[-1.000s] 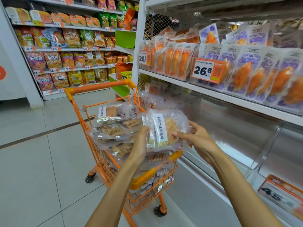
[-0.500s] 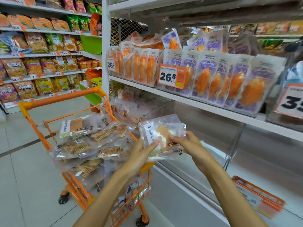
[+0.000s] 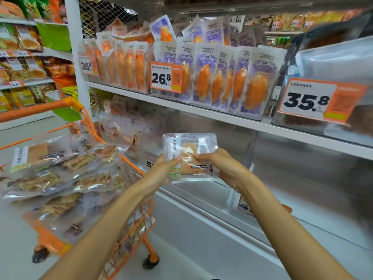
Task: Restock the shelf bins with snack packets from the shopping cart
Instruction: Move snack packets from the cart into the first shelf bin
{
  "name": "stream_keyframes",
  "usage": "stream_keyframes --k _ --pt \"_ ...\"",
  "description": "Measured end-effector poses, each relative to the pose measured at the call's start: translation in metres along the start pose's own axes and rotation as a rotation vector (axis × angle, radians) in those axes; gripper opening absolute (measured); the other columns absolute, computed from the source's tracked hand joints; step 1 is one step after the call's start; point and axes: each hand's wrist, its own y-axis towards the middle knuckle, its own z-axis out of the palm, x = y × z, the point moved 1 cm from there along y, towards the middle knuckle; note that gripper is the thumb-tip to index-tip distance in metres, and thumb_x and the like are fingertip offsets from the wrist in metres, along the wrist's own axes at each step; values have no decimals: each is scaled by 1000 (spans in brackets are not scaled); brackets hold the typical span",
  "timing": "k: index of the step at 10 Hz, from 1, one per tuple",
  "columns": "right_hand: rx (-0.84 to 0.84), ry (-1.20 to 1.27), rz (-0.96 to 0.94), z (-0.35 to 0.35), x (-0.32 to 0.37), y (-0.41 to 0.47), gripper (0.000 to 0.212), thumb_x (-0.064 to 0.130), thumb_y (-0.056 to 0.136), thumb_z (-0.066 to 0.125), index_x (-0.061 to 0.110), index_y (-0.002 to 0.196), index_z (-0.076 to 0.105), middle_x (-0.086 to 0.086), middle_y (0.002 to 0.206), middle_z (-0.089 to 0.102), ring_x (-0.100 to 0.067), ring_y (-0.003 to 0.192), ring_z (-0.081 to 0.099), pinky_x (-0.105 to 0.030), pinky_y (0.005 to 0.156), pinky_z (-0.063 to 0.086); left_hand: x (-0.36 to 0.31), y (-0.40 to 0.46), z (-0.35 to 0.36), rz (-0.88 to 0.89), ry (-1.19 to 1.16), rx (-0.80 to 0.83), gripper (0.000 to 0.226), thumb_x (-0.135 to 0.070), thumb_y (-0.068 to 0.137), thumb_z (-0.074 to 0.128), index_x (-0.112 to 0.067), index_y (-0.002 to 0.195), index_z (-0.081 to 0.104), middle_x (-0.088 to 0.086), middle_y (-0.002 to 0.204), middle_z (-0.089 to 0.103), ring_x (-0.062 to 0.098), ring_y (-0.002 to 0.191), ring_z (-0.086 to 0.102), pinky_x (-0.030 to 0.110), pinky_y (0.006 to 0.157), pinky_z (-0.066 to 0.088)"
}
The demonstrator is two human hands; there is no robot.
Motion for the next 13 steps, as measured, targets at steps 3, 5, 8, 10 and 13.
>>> stream_keyframes --k 3,5,8,10,13 --pt "109 -101 82 -39 2 -73 50 31 90 65 34 133 39 7 126 61 -11 115 58 -34 82 55 -11 -26 42 54 191 111 35 0 95 48 -17 126 47 2 116 64 8 102 61 28 99 46" --pt "-80 -141 -110 -42 -7 -94 32 8 94 57 11 125 55 -4 113 68 -10 94 65 -16 71 51 -19 -39 44 152 384 109 34 -8 89 64 -16 120 51 1 113 62 11 96 60 24 86 44" --pt "-181 -111 -102 -14 -4 -7 31 3 95 51 9 125 52 -7 112 65 -16 94 61 -24 77 49 -31 17 10 153 470 -8 52 -1 89 62 -7 134 37 5 123 53 20 111 54 29 88 46" --pt "-304 -71 23 -13 -12 79 23 -6 88 53 8 103 62 -3 87 63 -16 78 58 -20 66 45 -17 107 1 62 581 -83 32 8 83 61 -5 111 53 9 96 55 20 92 53 20 65 44" --pt "-448 -210 96 -22 -34 196 32 17 86 68 8 113 55 -11 114 60 -22 81 54 -22 53 37 9 228 -8 -171 666 -189 45 -7 93 56 -1 136 46 18 135 52 32 123 52 36 95 46"
